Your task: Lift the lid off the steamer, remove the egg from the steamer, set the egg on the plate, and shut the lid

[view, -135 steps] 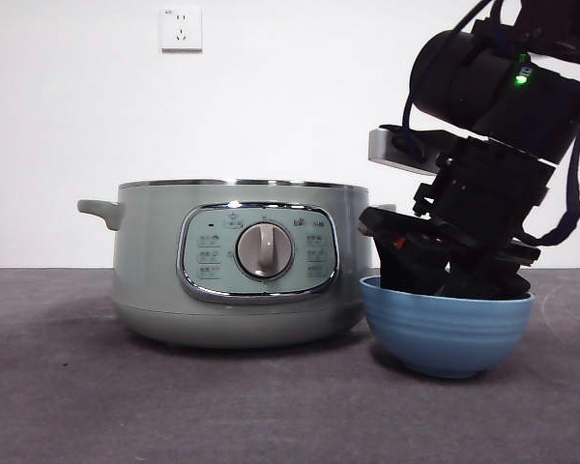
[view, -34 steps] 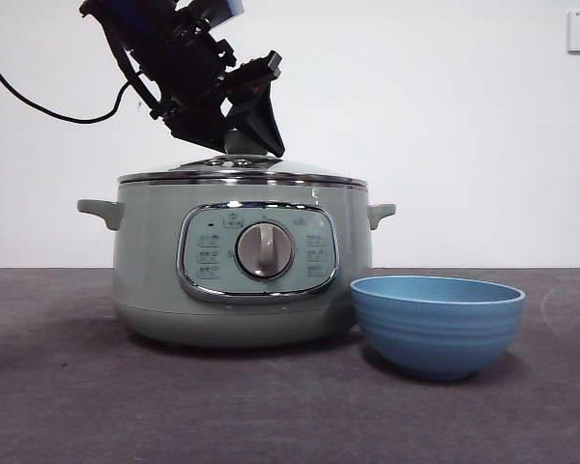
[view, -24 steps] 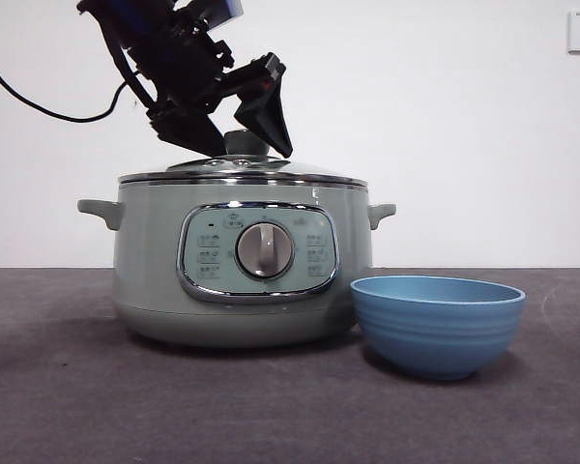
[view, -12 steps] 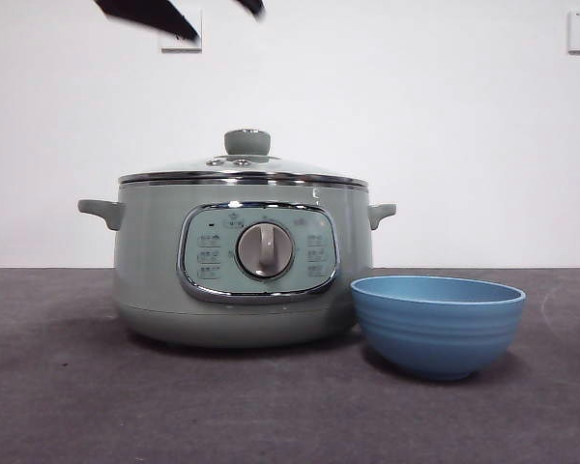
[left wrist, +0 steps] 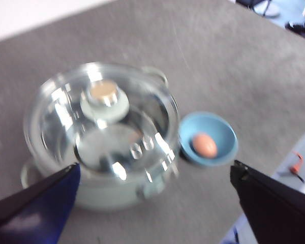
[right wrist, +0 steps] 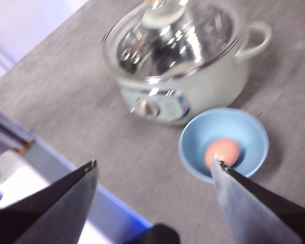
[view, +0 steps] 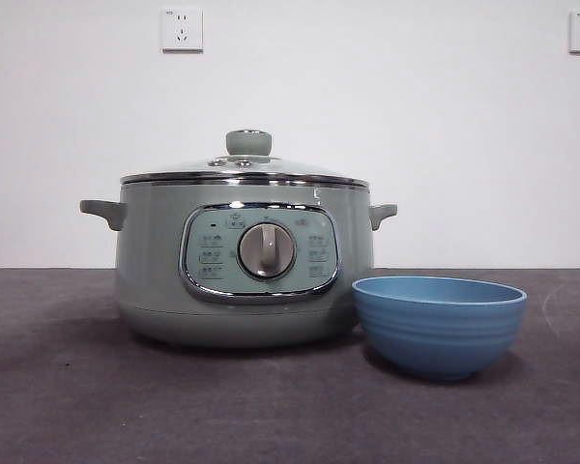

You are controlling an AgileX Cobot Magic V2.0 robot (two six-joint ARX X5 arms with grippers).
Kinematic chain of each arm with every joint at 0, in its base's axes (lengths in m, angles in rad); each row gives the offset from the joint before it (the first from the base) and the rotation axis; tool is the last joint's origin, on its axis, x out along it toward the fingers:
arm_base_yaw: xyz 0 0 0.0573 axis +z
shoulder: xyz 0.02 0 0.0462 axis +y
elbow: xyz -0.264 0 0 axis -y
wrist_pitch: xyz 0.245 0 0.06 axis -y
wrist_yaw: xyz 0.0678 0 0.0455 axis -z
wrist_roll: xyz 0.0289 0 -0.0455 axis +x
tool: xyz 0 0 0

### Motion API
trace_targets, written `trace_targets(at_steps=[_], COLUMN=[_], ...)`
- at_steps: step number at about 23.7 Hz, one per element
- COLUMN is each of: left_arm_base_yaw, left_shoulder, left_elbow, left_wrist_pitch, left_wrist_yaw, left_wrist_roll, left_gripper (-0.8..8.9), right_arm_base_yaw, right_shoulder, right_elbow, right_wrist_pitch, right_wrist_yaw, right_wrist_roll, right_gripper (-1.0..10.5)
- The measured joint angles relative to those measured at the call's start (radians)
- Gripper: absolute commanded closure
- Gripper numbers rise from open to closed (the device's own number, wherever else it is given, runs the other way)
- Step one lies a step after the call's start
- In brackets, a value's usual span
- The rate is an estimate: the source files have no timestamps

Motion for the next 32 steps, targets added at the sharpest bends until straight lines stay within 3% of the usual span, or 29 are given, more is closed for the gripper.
trace_targets(at_steps=[3,5,9,11,32], left_arm_base_yaw=[0.000,0.000,0.000,0.000,0.000], left_shoulder=[-0.034,-0.041,-0.038,-0.037,-0.037], left_elbow=[0.000,0.000,0.000,0.000,0.000], left_wrist_pitch=[-0.095,-0.146,-0.221,-0.229,-0.214], left_wrist_yaw=[0.000,0.000,0.000,0.000,0.000], left_wrist_roll=[-0.003,-0.006,-0.007,-0.007,-0.010], left_gripper=[4.83,5.97,8.24,8.22,8.16], right_arm_base_yaw=[0.000,0.000,0.000,0.000,0.000], right_shoulder=[0.000,0.000,0.000,0.000,0.000], right_elbow=[0.000,0.000,0.000,0.000,0.000], right_wrist_pitch=[-0.046,-0.074,-0.113,-0.129,-0.137], right_wrist_yaw=[-0.031,-0.033,-0.033,-0.033,-0.032], right_wrist_roll=[0.000,0.000,0.000,0.000,0.000], right_gripper=[5.7,5.9,8.7,9.6,9.5])
